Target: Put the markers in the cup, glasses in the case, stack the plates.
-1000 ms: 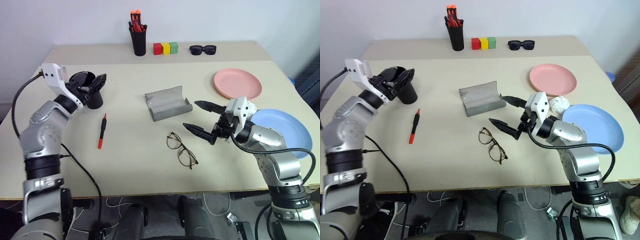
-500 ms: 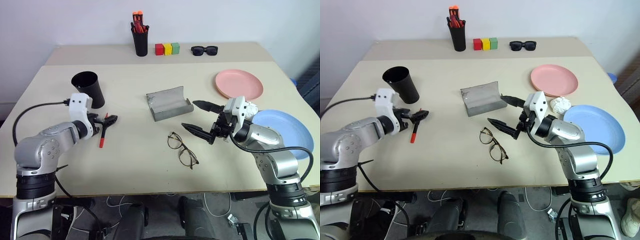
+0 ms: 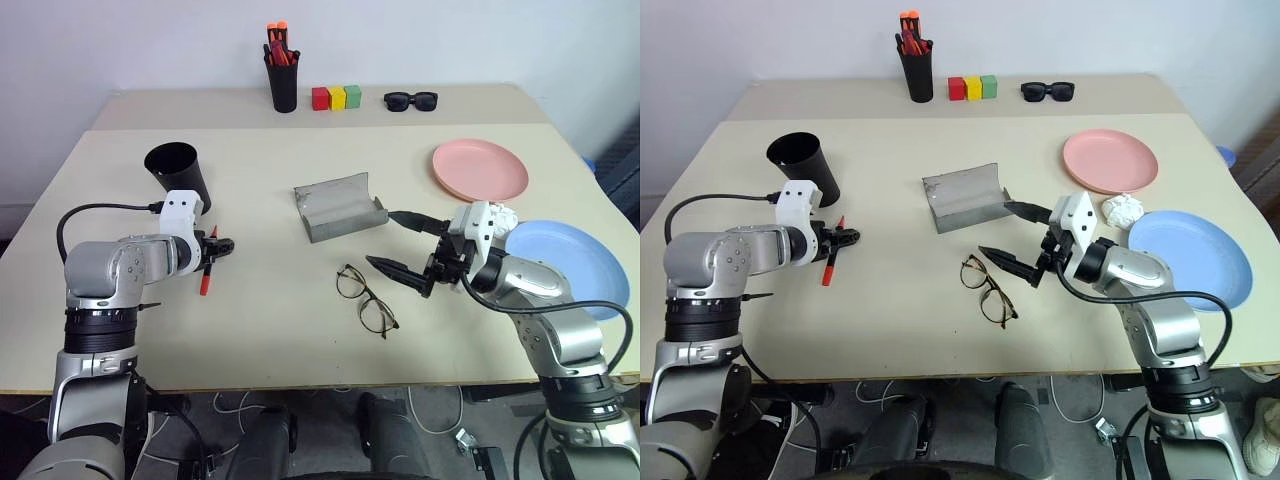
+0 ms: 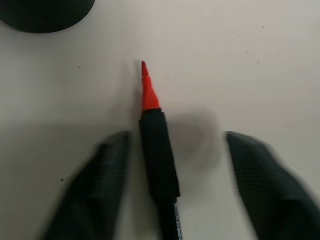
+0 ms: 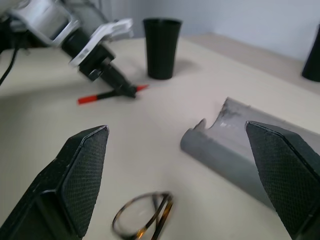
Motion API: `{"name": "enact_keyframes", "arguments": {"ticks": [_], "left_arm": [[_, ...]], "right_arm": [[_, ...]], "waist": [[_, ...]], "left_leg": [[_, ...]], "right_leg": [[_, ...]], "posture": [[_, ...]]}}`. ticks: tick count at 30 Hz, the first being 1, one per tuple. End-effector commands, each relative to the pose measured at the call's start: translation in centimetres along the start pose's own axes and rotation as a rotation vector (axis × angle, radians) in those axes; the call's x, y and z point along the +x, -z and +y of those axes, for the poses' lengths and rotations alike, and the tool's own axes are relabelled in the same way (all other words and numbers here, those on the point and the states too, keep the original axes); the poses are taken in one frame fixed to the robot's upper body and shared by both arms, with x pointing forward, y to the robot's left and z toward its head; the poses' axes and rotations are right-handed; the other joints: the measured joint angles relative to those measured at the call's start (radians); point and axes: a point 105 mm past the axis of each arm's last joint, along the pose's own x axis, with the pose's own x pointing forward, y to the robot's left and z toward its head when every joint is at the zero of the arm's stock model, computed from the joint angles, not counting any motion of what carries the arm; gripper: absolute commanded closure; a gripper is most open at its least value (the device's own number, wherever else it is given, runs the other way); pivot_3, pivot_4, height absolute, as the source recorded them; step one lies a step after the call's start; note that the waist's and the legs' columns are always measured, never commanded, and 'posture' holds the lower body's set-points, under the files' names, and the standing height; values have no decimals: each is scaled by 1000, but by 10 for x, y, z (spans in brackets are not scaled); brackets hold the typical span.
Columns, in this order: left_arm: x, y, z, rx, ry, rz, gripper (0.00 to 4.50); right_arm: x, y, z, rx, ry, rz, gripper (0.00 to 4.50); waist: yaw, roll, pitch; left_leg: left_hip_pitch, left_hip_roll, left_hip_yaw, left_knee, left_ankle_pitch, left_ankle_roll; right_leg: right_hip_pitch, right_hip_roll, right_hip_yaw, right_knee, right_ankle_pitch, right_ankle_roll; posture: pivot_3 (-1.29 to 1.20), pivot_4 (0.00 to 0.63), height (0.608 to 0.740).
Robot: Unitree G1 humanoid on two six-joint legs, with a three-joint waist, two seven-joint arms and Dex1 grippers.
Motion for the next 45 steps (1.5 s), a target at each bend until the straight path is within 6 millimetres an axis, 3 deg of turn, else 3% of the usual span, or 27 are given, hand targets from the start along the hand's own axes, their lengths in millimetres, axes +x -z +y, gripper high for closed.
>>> {"name": "enact_keyframes", "arguments": {"ticks": [1, 2, 4, 7, 12, 16, 21, 26, 31, 36, 44, 45], "left_arm": [[0, -4, -6, 19, 24, -5, 3897], [-1, -7, -10, 33, 45, -25, 4426], [-7, -14, -15, 60, 75, -63, 4473], [-31, -59, -45, 172, 238, -408, 4473], [-83, -121, -66, 339, 284, -914, 4473], [-113, -155, -52, 347, 193, -1167, 4473], [-134, -181, -14, 361, 52, -1372, 4473], [-118, -190, 34, 347, -98, -1365, 4473], [-107, -190, 58, 263, -148, -1374, 4473], [-72, -180, 43, 243, -76, -1321, 4473], [-47, -152, 46, 243, -63, -1242, 4473], [-47, -150, 47, 248, -60, -1238, 4023]], "right_arm": [[-1, -14, 4, -35, -15, -38, 0], [0, -14, 2, -35, -9, -41, 0], [0, -15, 2, -34, -6, -43, 0], [0, -14, 1, -33, -1, -44, 0], [4, -15, -1, -33, -1, -55, 0], [8, -17, -3, -35, -5, -64, 0], [9, -17, -4, -30, -6, -68, 0], [9, -20, -4, -32, -5, -74, 0], [8, -19, -1, -27, -4, -74, 0], [10, -23, -2, -34, -4, -80, 0], [4, -22, -3, -43, 15, -64, 0], [3, -21, -3, -45, 17, -60, 0]], "waist": [[0, 0, 0], [0, 0, 0], [0, 0, 0], [-1, 0, 0], [2, 0, 0], [0, 0, 0], [1, 0, 0], [1, 0, 0], [2, -1, 0], [2, -1, 0], [-5, -1, 0], [-3, -1, 0]], "left_leg": [[0, 0, 0, 0, 0, 0], [0, 0, 0, 0, 0, 0], [0, 0, 0, 0, 0, 0], [-1, 0, 0, 0, 0, 0], [-2, 0, 0, 0, 1, -3], [-1, 0, 0, 0, 1, -2], [-1, 0, 1, 0, 1, -2], [-1, 0, 1, 0, 1, -2], [-2, 0, 1, 0, 1, -1], [-2, 0, 1, 1, 1, -1], [-1, 0, 1, 0, 0, 1], [-1, 0, 1, 0, 0, 1]], "right_leg": [[0, 0, 0, 0, 0, 0], [0, 0, 0, 0, 0, 0], [0, 0, 0, 0, 0, 0], [-1, 0, 0, 0, 0, 0], [-1, -1, 0, -2, 0, 0], [-1, 0, 0, -2, 0, 0], [-1, 0, 0, -2, 0, 0], [0, 0, 0, -2, 0, 0], [0, 0, 0, -2, 0, 0], [0, -1, -1, -2, 1, 1], [0, 0, -1, -1, 1, 1], [0, 0, -1, -1, 1, 1]], "posture": [[0, 150, 740], [0, 150, 740], [0, 150, 740], [0, 150, 740], [0, 150, 740], [0, 150, 740], [0, 150, 740], [0, 150, 740], [0, 150, 740], [0, 150, 740], [0, 150, 740], [0, 150, 740]]}}
